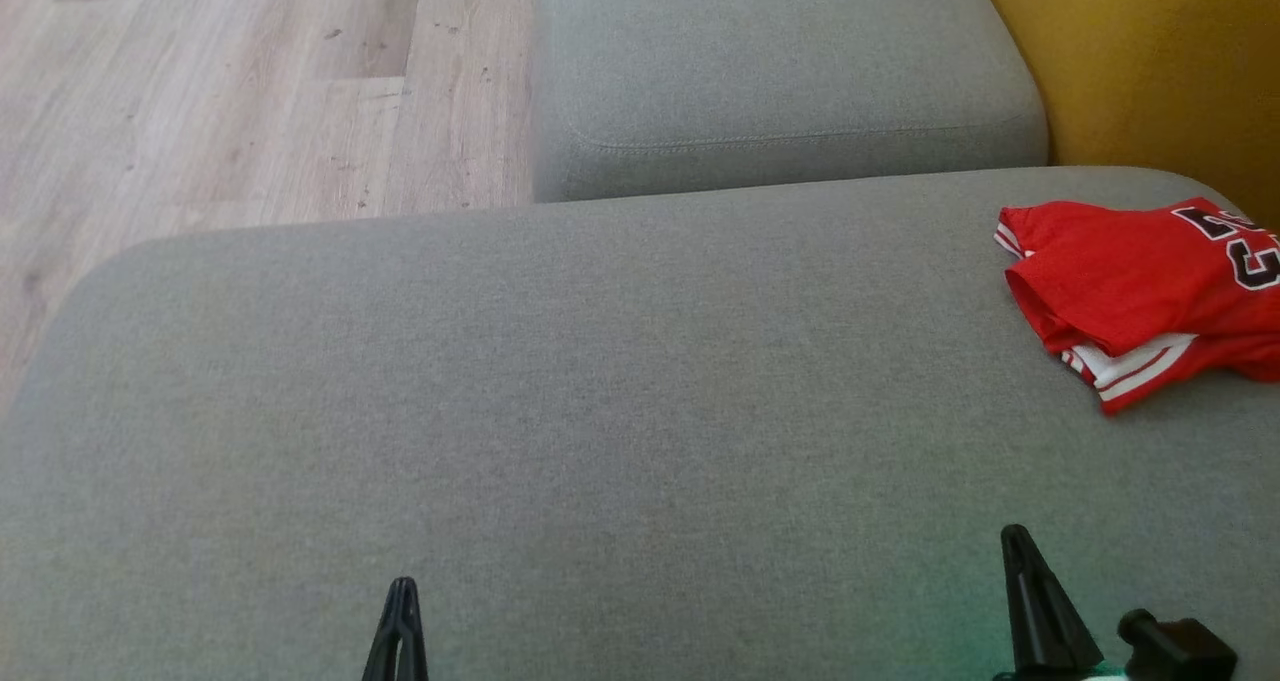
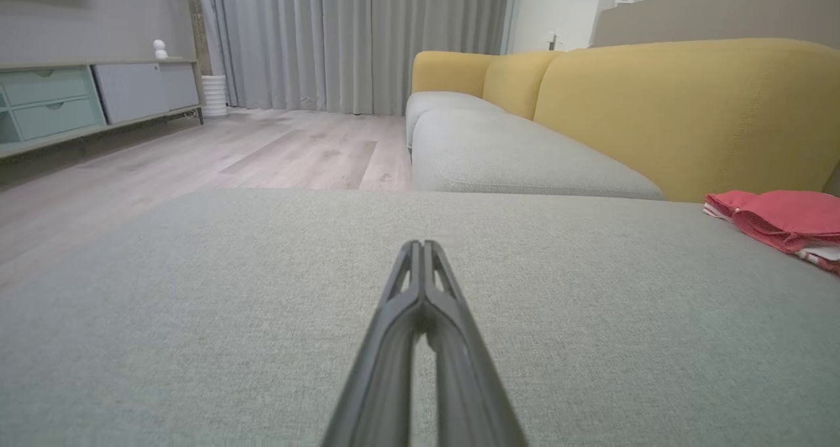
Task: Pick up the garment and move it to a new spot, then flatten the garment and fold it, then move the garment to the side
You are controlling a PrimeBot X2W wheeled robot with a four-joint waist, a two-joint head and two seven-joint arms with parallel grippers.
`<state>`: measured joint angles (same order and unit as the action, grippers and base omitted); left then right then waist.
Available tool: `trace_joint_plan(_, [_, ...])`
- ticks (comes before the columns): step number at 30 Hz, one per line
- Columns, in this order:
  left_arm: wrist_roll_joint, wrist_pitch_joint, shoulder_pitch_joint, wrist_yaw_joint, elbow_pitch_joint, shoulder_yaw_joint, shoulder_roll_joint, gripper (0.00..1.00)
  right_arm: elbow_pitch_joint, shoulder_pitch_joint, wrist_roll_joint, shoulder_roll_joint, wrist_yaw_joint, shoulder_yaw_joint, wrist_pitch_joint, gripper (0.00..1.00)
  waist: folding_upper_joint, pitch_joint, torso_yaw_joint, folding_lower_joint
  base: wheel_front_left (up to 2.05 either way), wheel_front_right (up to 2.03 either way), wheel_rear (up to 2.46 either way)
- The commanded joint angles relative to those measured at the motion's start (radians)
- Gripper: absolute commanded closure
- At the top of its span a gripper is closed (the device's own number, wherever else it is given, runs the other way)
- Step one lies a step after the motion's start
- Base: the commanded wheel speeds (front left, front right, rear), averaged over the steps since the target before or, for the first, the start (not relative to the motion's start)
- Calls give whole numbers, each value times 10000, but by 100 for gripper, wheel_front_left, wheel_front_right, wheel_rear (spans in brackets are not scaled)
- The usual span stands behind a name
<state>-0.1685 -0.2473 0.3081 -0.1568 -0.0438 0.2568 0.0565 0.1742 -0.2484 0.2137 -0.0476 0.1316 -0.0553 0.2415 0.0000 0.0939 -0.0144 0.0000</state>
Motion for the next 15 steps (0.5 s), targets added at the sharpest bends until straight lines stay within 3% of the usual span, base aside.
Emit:
trace_joint_plan(1, [-333,36,-239,93,279,-110,37,100,-313,332,350,-48,0,29,-77,100,0,-15,1,0,0,0,0])
trace_joint_plan(15, [-1983,329,-694,420,-37,-371,121,100,-193,692,1937,-131,-1,95,-365,100,0,-118,16,0,0,0,0])
